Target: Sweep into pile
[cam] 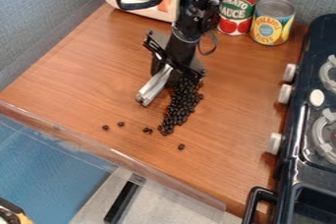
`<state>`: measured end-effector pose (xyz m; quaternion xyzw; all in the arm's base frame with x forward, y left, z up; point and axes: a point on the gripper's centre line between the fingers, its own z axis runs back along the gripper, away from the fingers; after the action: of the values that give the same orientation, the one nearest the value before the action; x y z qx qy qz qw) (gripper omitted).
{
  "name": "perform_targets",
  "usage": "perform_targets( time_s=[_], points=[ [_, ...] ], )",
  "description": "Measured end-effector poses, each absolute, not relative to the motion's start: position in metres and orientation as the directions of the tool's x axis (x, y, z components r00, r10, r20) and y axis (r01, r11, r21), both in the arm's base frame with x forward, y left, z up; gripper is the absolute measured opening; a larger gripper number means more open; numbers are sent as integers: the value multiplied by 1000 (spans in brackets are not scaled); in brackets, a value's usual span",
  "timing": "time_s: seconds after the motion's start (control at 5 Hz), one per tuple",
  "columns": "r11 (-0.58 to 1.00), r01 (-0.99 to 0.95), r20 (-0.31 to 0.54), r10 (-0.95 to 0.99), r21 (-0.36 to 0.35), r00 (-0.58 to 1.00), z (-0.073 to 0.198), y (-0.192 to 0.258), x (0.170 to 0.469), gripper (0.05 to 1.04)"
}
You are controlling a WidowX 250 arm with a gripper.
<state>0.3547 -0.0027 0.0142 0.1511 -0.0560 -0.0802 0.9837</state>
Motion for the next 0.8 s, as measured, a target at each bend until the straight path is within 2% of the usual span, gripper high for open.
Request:
perform_targets(
  time_s=[0.2, 0.4, 0.8],
  points=[
    [950, 128, 88, -159, 286, 983, 17, -3, 354, 381],
    [963, 72, 97, -100, 259, 990, 38, 14, 352, 381],
    [963, -144, 129, 117, 229, 985, 74, 97, 358, 381]
  ],
)
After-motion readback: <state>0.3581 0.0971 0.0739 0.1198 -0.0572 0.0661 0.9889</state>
